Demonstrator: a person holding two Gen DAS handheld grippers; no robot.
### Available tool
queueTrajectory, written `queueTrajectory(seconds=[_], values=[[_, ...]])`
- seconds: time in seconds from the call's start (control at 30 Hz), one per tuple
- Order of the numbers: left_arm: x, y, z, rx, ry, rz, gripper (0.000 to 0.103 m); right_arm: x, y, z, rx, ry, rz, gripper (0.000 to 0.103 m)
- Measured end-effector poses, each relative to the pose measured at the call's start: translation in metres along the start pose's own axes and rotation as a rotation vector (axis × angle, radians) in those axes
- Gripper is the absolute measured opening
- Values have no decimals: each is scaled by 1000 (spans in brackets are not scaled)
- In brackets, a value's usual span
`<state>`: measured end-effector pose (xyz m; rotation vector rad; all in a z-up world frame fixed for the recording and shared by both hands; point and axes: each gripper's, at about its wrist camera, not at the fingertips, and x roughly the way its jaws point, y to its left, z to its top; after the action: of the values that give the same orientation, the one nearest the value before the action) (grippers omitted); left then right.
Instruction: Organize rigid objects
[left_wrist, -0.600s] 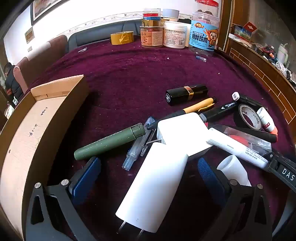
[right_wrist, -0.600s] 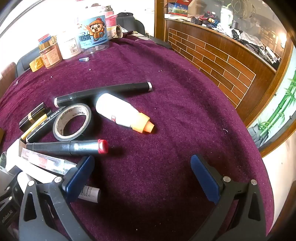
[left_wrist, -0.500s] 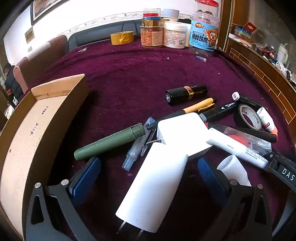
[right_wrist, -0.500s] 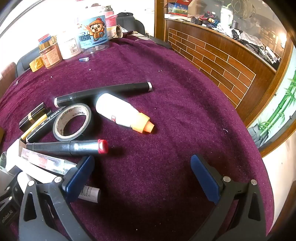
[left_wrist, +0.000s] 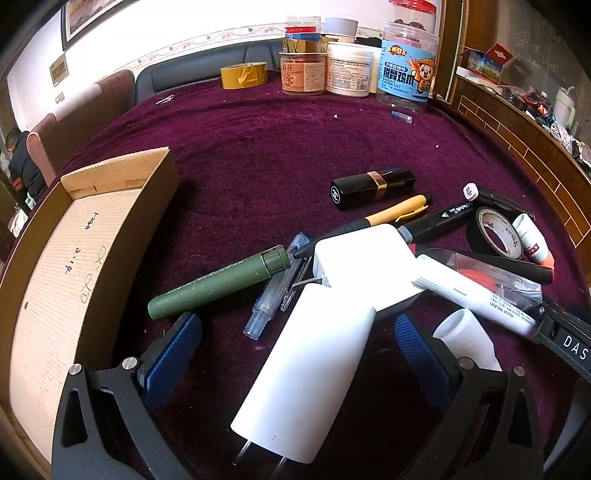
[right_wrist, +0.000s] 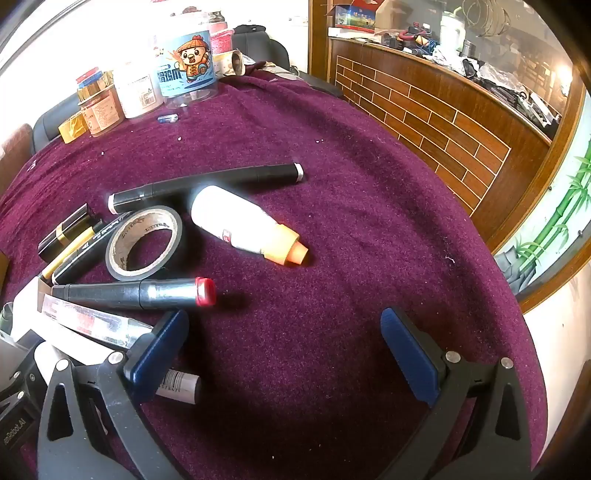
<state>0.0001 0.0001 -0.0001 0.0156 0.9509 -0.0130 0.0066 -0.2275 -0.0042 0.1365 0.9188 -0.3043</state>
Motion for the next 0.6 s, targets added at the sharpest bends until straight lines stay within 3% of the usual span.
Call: queueTrajectory(seconds=[0.6], values=[[0,0,0,0,0,3,102,0,-1,1,7,1,-1,103]])
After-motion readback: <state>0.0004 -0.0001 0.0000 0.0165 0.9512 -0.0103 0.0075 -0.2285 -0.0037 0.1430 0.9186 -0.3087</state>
